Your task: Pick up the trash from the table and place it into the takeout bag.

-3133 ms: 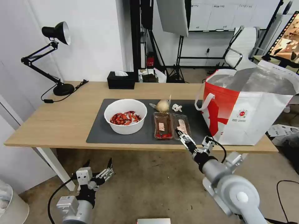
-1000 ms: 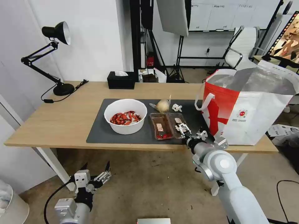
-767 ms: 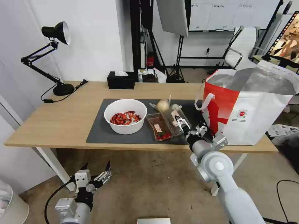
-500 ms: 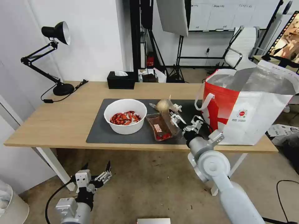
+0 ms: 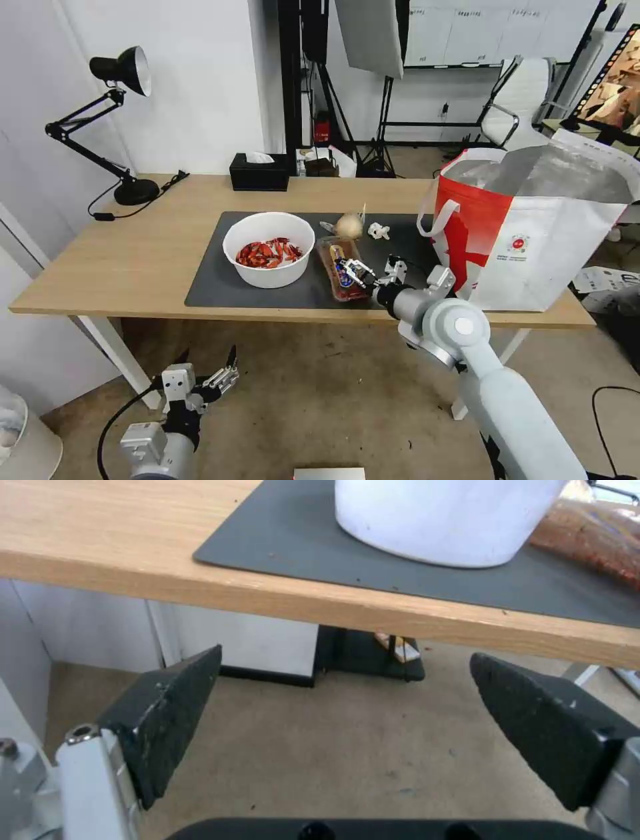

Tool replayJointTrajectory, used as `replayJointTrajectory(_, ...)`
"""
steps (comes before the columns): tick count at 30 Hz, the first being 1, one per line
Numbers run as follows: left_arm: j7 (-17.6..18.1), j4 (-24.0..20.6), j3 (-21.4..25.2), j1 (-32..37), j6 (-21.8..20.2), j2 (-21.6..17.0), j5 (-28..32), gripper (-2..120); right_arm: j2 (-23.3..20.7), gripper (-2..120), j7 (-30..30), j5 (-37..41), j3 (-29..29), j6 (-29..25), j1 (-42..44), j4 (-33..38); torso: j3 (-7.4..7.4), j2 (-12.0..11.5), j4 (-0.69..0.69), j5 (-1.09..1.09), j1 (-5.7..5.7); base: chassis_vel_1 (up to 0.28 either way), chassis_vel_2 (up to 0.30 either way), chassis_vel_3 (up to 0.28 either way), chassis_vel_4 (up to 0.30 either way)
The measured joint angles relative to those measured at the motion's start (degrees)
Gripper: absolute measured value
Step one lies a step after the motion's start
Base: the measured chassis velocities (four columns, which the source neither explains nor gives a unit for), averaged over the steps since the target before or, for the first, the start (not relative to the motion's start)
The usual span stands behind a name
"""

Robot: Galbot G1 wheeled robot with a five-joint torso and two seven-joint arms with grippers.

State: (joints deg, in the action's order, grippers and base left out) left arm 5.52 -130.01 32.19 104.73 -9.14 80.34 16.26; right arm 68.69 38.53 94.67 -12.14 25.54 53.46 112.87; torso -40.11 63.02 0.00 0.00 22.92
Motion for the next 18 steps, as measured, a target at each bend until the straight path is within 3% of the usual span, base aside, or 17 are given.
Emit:
replayJointTrajectory(4,0.01,-0.02,0.04,-0.05,-0.01,0.01,0.21,100,-0.18,100,-0.46,0.05,0.0,-0.71,-0.19,1.05,0.0,0.0,0.0,0.0,0.0,0.0,0.0,0.0,0.0)
replayJointTrajectory(6,0.02,-0.1,0.07,-0.01,0.0,0.02,0.26,100,-0.78,100,-6.02,-3.49,0.11,-1.78,-0.25,1.78,0.0,0.0,0.0,0.0,0.0,0.0,0.0,0.0,0.0)
replayJointTrajectory(7,0.02,-0.1,0.07,-0.01,0.0,0.02,0.26,100,-0.78,100,-6.02,-3.49,0.11,-1.78,-0.25,1.78,0.0,0.0,0.0,0.0,0.0,0.0,0.0,0.0,0.0)
replayJointTrajectory(9,0.03,-0.29,0.19,-0.02,0.06,-0.23,0.51,100,-2.25,100,-15.7,-13.34,1.85,-5.28,-1.43,1.34,0.0,0.0,-0.01,0.0,-0.01,0.0,0.0,0.0,0.0)
replayJointTrajectory(10,0.03,-0.29,0.19,-0.02,0.06,-0.23,0.51,100,-2.25,100,-15.7,-13.34,1.85,-5.28,-1.43,1.34,0.0,0.0,-0.01,0.0,-0.01,0.0,0.0,0.0,0.0)
replayJointTrajectory(13,0.02,-0.49,0.33,-0.26,0.13,-0.81,1.03,100,-5.63,100,-28.14,-34.67,7.31,-9.77,-6.13,-4.62,0.0,0.0,0.01,0.0,0.0,0.0,0.0,0.0,0.0)
replayJointTrajectory(18,-0.17,-0.51,0.27,-0.76,0.13,-1.49,2.24,100,-8.67,96,-36.1,-43.66,11.07,-10.13,-10.3,-11.22,0.0,0.0,0.0,0.01,0.0,0.0,0.0,0.0,0.0)
